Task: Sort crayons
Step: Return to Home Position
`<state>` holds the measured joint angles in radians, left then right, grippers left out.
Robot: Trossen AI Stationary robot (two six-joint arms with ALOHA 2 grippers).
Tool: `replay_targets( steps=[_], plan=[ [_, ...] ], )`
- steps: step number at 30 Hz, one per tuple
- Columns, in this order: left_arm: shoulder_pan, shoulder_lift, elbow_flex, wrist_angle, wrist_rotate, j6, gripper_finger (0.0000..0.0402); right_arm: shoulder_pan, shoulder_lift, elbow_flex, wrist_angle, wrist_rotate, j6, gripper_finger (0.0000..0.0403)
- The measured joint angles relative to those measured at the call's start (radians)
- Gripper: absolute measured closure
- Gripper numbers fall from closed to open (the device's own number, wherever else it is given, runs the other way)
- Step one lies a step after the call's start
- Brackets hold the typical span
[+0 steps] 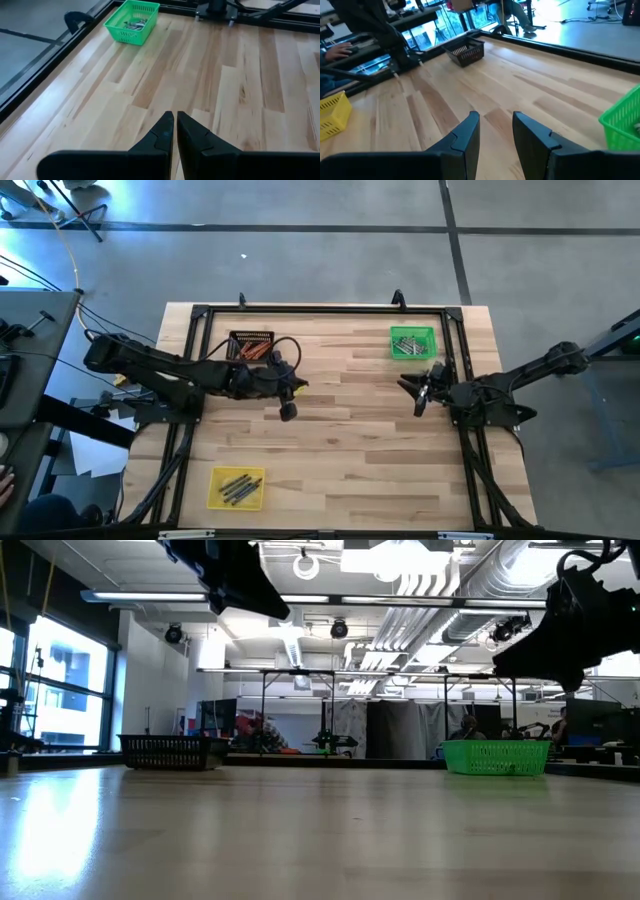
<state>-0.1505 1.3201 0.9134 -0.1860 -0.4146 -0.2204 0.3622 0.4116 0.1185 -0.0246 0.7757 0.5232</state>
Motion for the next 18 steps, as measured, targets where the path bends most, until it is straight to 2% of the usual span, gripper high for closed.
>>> replay_targets(
  steps=[18],
  plan=[
    [0.015, 0.001, 0.0, 0.003, -0.001, -0.013, 0.0392, 0.0, -0.007, -0.109, 0.102, -0.037, 0.044, 0.0293]
  ],
)
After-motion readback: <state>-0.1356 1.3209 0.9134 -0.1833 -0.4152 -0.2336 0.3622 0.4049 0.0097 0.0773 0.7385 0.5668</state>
